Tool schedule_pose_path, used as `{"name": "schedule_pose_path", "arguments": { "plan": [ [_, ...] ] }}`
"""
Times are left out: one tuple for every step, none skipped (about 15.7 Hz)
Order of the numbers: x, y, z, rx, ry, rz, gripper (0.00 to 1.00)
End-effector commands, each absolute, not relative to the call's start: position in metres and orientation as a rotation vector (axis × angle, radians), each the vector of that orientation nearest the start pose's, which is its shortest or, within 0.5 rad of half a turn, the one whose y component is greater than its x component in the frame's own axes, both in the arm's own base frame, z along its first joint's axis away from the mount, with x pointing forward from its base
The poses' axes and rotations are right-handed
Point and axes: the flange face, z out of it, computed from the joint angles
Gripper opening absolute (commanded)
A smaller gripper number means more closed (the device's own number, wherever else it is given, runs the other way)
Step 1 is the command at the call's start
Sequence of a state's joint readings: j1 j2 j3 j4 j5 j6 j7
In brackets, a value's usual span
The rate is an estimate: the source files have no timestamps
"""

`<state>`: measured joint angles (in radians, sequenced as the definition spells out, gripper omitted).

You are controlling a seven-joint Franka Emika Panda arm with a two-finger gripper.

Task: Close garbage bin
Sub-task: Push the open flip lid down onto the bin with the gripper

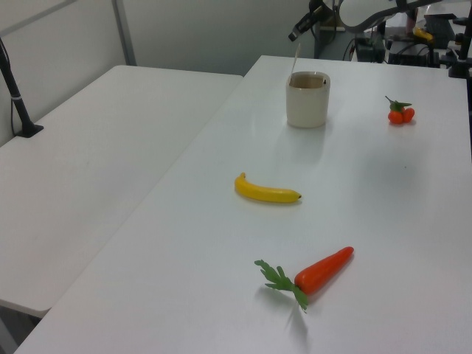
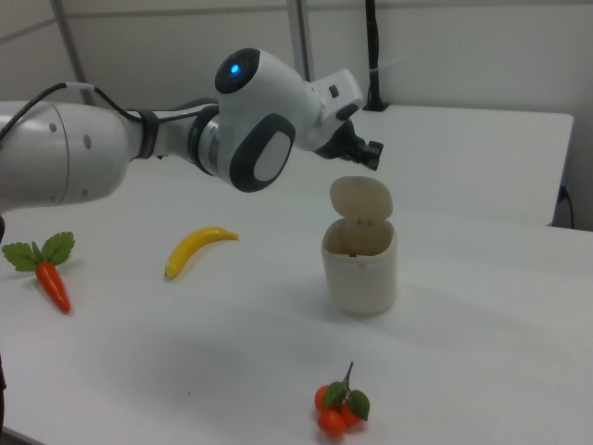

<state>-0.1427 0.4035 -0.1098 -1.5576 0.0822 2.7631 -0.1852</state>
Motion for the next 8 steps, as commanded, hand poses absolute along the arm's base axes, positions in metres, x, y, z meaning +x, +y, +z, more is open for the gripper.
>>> {"name": "schedule_pose_path", "arguments": {
  "plan": [
    [0.698, -0.171, 0.502, -3.056, 0.113, -1.237, 0.00],
    [0.698, -0.171, 0.501, -3.057, 0.113, -1.235, 0.00],
    [0.698, -0.171, 0.501, -3.057, 0.113, -1.235, 0.00],
    [0.698, -0.171, 0.500, -3.058, 0.111, -1.230, 0.00],
    [0.697, -0.171, 0.500, -3.062, 0.099, -1.228, 0.00],
    [0.696, -0.171, 0.494, -3.072, 0.087, -1.206, 0.00],
    [0.694, -0.171, 0.491, -3.077, 0.078, -1.194, 0.00],
    [0.692, -0.172, 0.491, -3.079, 0.081, -1.189, 0.00]
  ]
}}
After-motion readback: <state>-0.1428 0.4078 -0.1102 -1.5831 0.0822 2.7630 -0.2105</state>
